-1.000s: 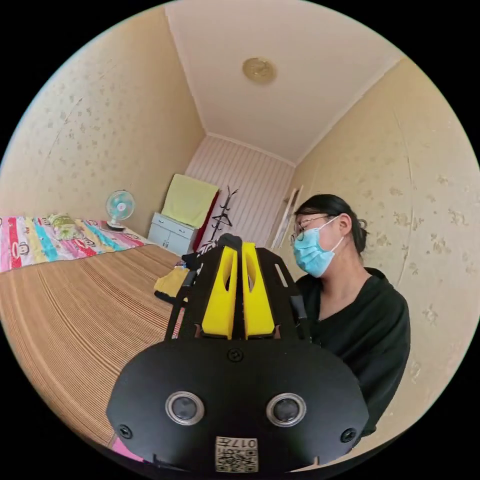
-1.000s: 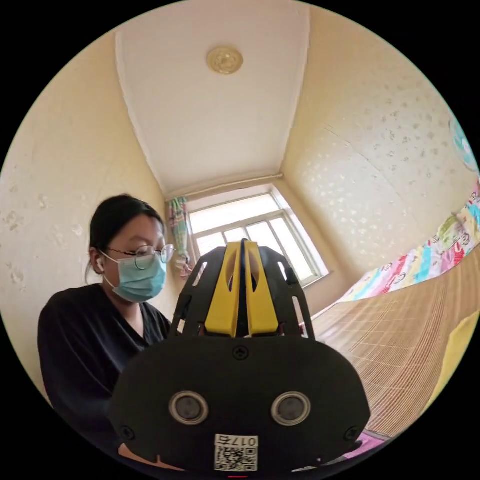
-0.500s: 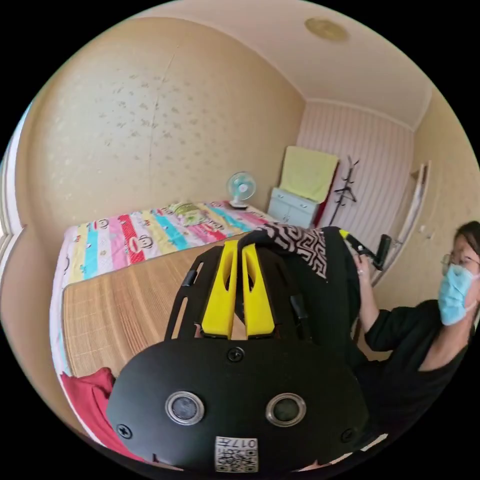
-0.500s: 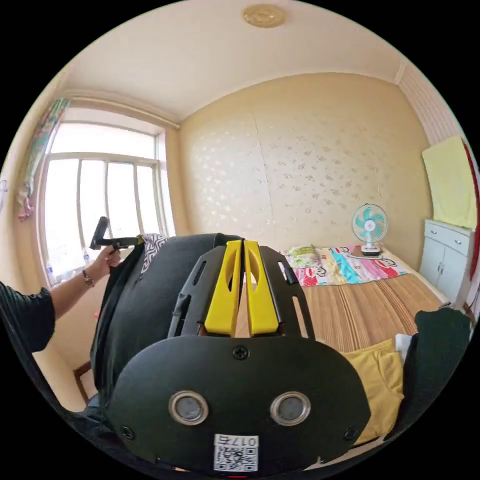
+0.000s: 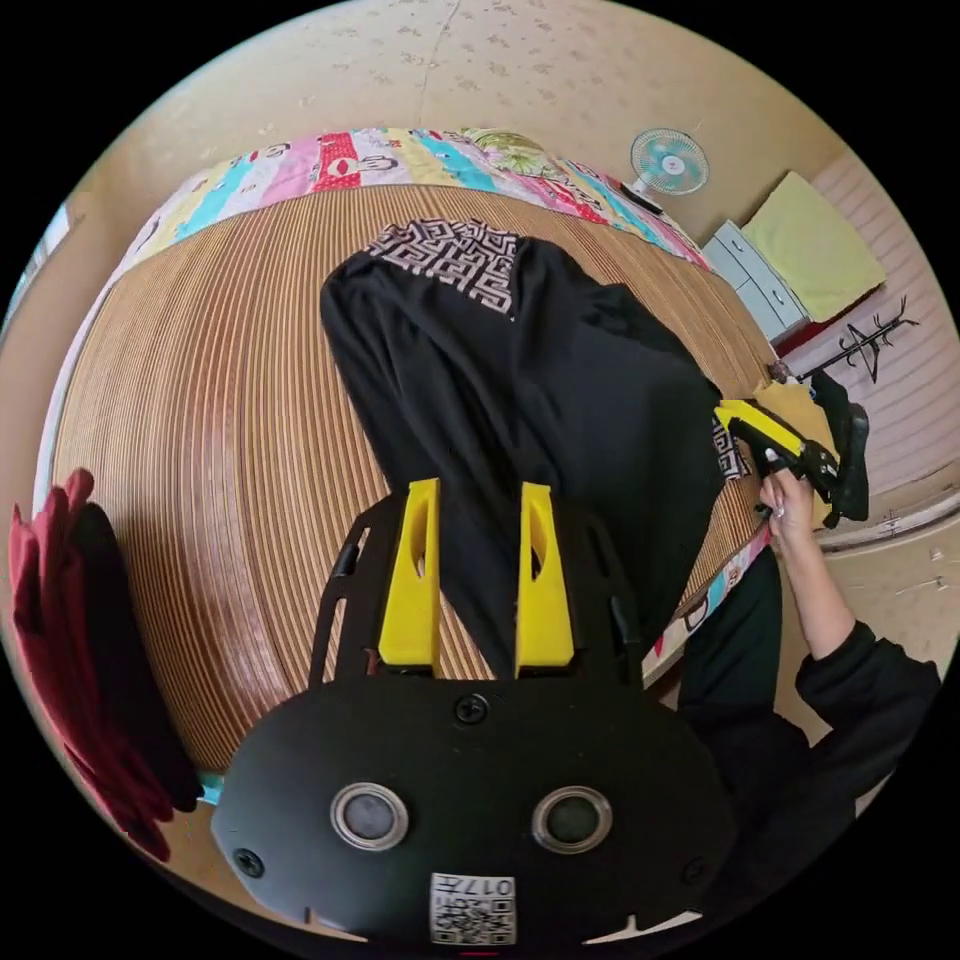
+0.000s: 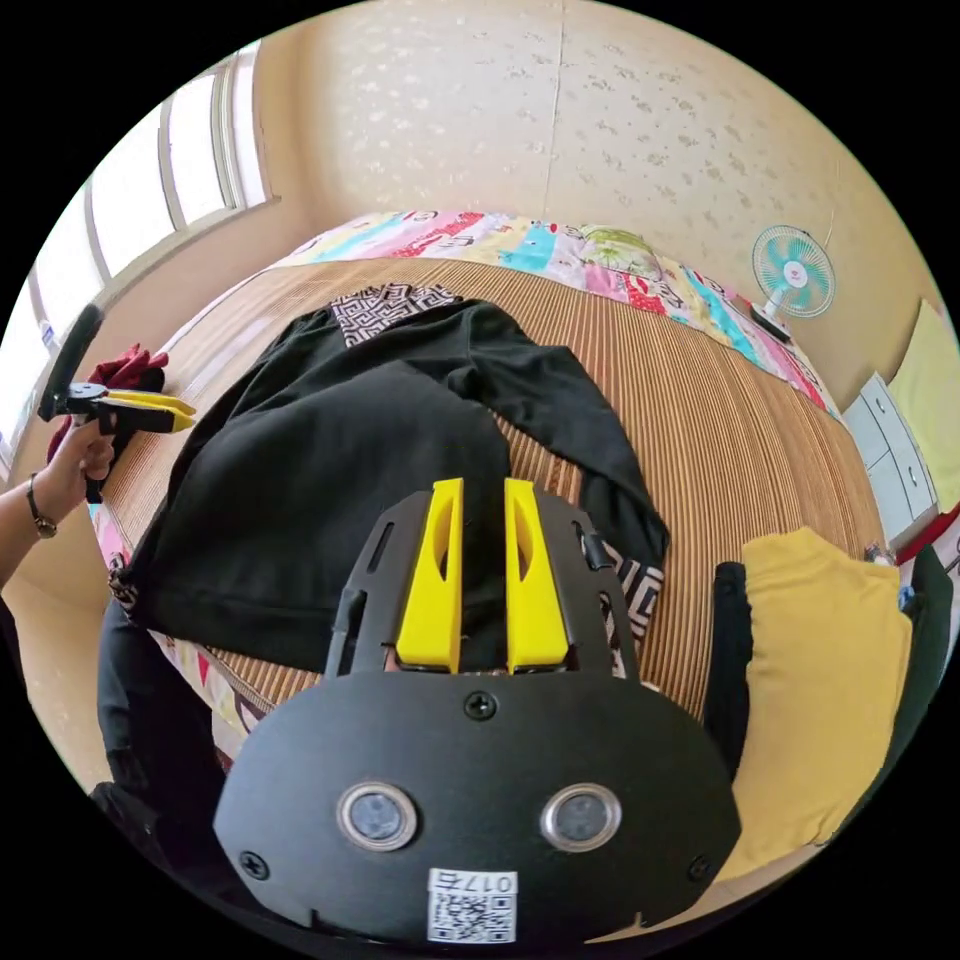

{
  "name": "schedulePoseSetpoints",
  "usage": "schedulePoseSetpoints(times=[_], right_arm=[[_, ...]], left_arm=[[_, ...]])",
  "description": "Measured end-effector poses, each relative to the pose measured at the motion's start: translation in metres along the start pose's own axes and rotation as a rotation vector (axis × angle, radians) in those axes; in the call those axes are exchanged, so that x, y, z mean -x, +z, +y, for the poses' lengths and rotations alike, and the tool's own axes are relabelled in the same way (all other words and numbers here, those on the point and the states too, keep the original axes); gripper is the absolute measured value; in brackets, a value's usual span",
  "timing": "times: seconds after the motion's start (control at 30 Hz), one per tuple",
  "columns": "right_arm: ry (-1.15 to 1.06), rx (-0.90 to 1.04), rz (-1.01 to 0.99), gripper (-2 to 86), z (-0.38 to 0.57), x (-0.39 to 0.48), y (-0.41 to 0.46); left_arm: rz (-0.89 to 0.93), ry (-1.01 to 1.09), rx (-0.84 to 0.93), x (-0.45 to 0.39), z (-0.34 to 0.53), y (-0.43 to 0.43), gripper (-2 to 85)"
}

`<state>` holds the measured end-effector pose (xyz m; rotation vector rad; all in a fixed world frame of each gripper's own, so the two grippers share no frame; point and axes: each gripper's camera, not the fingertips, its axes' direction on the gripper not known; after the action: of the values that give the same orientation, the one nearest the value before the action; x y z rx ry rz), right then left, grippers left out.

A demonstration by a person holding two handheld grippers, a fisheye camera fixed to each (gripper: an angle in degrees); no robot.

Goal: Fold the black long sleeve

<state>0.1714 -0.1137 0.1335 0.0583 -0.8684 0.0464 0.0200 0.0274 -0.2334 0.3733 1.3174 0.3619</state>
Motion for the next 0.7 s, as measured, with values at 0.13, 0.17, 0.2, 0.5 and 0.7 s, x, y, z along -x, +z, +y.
schedulePoseSetpoints(times=[0.13,0.17,0.2,0.5,0.7], right_arm=[[-0.036,-0.013,0.028,7.3,0.044,0.030,0.029],[-0.030,0.033,0.035,7.3,0.047,0.035,0.043],[-0.026,0.074,0.030,7.3,0.046,0.037,0.052],[0.068,0.126,-0.088,4.7,0.053,0.031,0.075],[0.037,0.133,-0.046,3.0,0.064,0.049,0.076]], left_arm=[[-0.026,0.097,0.006,-0.023,0.085,-0.011,13.3],[-0.044,0.193,0.029,-0.041,0.098,-0.011,12.0],[-0.046,0.236,0.051,-0.049,0.102,-0.009,10.8],[-0.020,0.298,0.233,0.016,0.099,-0.030,1.9],[-0.164,-0.021,0.139,0.149,0.117,-0.124,-0.2]])
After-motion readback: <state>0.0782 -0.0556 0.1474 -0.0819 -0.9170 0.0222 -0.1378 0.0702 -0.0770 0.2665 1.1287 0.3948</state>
